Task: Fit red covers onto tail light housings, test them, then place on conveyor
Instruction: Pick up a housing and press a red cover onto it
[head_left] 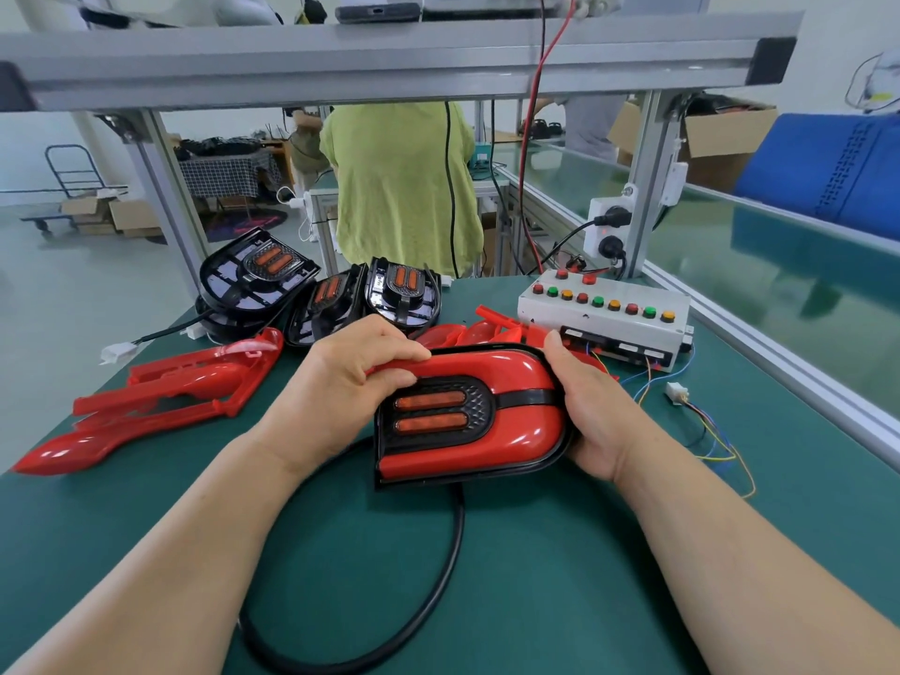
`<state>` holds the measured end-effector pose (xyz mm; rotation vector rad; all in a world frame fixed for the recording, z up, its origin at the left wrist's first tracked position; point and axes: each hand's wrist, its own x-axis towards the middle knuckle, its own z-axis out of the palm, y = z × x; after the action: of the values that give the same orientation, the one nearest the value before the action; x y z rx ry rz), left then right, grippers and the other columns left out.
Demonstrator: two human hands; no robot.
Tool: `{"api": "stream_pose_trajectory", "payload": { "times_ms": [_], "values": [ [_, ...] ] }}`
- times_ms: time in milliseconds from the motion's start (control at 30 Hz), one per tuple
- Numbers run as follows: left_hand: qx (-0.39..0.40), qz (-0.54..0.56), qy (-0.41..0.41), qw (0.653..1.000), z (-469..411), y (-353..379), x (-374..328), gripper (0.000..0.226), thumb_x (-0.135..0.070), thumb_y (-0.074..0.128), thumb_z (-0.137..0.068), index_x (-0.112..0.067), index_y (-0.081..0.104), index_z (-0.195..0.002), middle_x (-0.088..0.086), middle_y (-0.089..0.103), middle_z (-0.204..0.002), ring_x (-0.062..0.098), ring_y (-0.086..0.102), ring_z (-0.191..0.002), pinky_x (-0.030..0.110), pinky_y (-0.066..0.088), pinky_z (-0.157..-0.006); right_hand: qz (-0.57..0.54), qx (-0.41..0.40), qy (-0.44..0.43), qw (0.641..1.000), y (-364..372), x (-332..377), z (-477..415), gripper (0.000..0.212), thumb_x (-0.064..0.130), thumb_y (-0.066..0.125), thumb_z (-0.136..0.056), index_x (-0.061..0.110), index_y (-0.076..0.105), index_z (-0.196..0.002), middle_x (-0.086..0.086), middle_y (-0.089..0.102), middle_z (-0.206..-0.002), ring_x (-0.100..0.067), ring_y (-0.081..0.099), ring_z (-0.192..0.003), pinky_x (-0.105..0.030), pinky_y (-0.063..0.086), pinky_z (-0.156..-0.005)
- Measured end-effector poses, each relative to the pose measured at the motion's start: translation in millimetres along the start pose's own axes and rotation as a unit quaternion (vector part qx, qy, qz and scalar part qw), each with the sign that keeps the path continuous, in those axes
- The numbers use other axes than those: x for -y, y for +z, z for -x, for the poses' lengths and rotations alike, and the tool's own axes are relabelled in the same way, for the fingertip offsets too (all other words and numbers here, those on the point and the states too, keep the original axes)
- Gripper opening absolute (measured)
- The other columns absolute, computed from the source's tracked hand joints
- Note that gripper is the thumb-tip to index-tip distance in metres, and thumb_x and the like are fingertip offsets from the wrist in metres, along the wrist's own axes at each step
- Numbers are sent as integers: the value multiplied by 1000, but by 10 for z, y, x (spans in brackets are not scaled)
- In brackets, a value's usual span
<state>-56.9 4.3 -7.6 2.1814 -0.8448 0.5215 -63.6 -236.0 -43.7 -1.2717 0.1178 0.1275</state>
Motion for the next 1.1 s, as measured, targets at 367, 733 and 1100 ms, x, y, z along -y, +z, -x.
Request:
{"api": "stream_pose_trajectory", "payload": {
  "times_ms": [367,733,1100],
  "values": [
    [-22,7,-8,1000,-14,107,97,25,6,69,-85,-8,75,-105,0,64,-98,12,61,-97,18,45,-89,1,56,-52,997,13,-48,31,43,27,78,-71,12,71,-110,-17,75,-101,-27,73,-80,-38,61,-67],
    [-55,329,-238,912,14,343,226,32,-8,65,-91,-31,69,-114,-9,69,-114,5,66,-103,21,53,-86,3,36,-47,998,11,-37,47,36,26,82,-62,15,77,-96,-18,76,-96,-28,73,-75,-39,60,-65],
    [81,481,-401,776,-34,194,281,58,-43,52,-89,-1,62,-128,21,65,-126,35,61,-120,51,48,-104,3,26,-44,999,13,-16,66,27,24,81,-63,17,79,-89,-17,76,-93,-27,73,-72,-39,61,-62]
  ]
}}
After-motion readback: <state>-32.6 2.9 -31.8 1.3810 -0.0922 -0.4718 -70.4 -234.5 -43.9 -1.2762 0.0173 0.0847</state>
